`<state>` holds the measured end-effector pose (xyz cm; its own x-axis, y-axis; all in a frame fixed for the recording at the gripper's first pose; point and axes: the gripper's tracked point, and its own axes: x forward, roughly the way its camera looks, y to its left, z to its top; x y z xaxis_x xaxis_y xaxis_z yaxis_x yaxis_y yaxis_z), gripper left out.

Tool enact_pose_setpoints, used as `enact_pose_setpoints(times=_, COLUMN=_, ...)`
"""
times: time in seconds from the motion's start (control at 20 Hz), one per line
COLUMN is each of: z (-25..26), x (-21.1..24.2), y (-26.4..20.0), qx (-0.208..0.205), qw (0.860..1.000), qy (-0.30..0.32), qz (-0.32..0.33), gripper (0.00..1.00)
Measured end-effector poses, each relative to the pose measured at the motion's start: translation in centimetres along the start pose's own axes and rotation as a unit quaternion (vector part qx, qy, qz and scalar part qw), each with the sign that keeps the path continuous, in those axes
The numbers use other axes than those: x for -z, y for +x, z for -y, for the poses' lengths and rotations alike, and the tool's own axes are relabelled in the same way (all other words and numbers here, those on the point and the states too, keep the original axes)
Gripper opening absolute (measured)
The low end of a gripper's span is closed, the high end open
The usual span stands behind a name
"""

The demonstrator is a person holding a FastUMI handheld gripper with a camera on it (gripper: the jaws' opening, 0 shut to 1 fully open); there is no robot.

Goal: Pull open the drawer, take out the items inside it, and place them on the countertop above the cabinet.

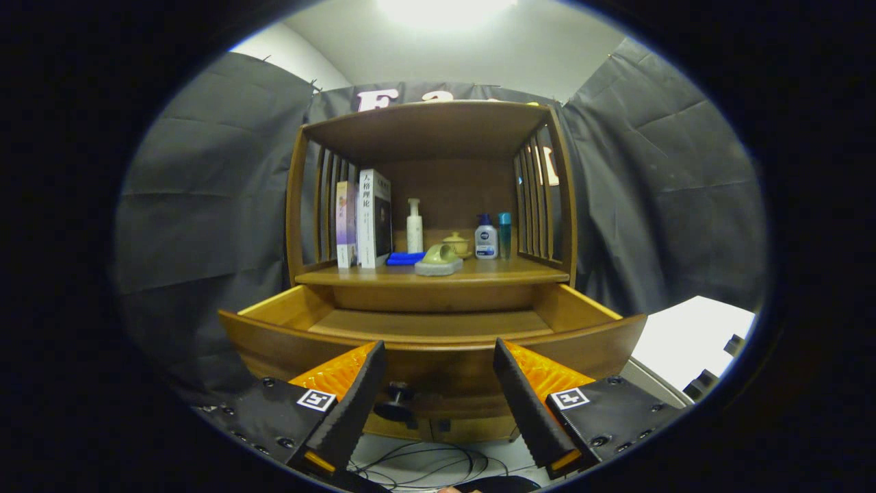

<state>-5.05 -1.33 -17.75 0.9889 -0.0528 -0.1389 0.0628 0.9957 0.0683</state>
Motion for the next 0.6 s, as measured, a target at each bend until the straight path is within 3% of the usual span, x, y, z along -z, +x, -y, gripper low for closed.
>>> enact_pose_setpoints(times=0.6, z=-1.8, x=3.2, y=3.2, qx=0.03, qw=0.999, qy=-0.042, qz=-0.014, gripper=0.98)
